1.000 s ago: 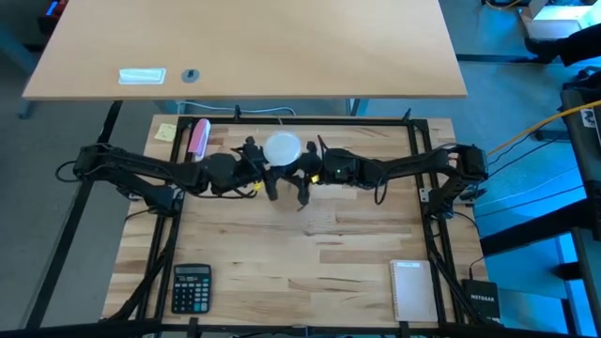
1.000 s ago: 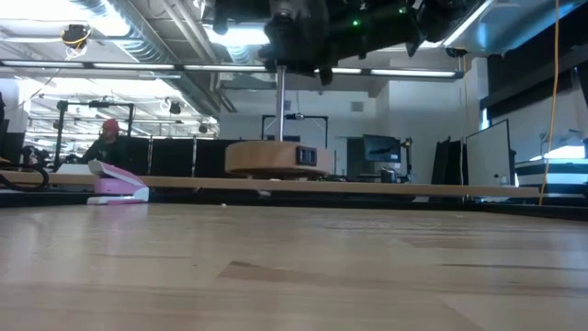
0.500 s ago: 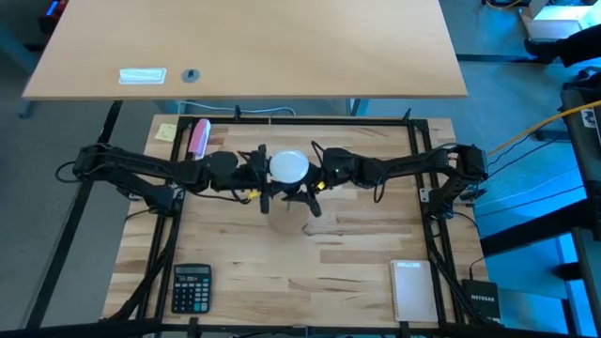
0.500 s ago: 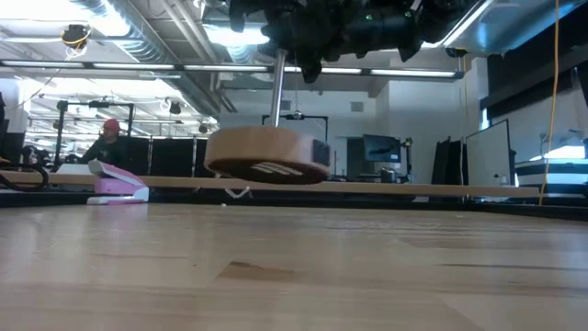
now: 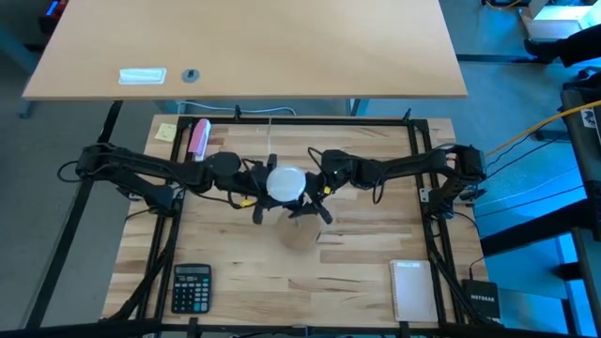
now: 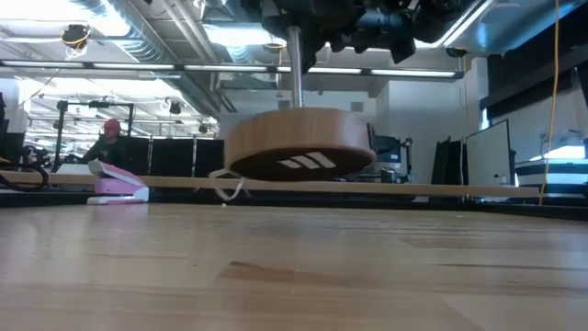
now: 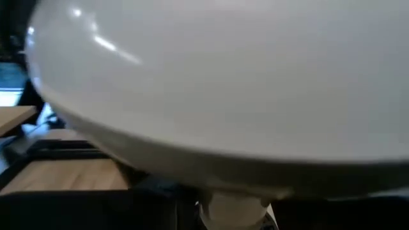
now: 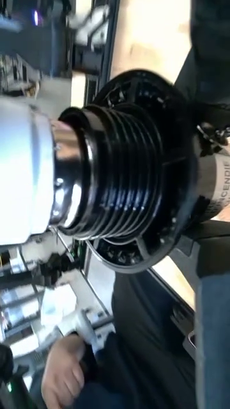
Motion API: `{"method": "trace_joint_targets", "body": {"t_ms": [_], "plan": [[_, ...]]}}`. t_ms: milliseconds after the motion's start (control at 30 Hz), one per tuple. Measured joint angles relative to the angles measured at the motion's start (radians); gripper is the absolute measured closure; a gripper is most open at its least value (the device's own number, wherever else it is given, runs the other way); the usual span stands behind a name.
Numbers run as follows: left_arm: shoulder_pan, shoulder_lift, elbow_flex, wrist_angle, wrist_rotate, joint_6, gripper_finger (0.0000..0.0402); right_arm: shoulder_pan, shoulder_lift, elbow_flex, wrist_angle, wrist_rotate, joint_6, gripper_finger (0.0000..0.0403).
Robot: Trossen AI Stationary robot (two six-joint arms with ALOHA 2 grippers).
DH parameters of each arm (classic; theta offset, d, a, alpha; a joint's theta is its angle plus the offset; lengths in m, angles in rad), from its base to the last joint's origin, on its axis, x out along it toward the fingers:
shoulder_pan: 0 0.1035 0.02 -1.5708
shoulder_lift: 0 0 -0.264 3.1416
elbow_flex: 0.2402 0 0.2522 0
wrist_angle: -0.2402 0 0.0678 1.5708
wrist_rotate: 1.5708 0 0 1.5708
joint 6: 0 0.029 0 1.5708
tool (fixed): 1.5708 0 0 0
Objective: Screw lightbulb
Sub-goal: Insert the lightbulb into the desk lamp
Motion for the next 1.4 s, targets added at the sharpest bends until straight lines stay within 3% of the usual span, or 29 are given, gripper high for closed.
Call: {"method": "trace_joint_targets", "body": {"t_ms": [433, 900, 1200, 1400], "plan": [[0.025, 0.008, 0.001, -0.025, 0.211, 0.069, 0.0265, 0.005, 0.023, 0.015, -0.026, -0.051, -0.012, 0.0255], [0.036, 0.009, -0.005, -0.072, 0.170, 0.025, 0.0195, 0.007, 0.020, 0.019, -0.041, 0.014, -0.056, 0.0255], [0.037, -0.056, -0.003, -0.180, 0.133, 0.016, 0.0178, 0.005, 0.005, 0.019, -0.070, 0.109, -0.070, 0.0255], [0.036, -0.133, -0.003, -0.286, 0.045, 0.018, 0.0176, 0.004, -0.015, 0.019, -0.092, 0.172, -0.077, 0.0255]]}}
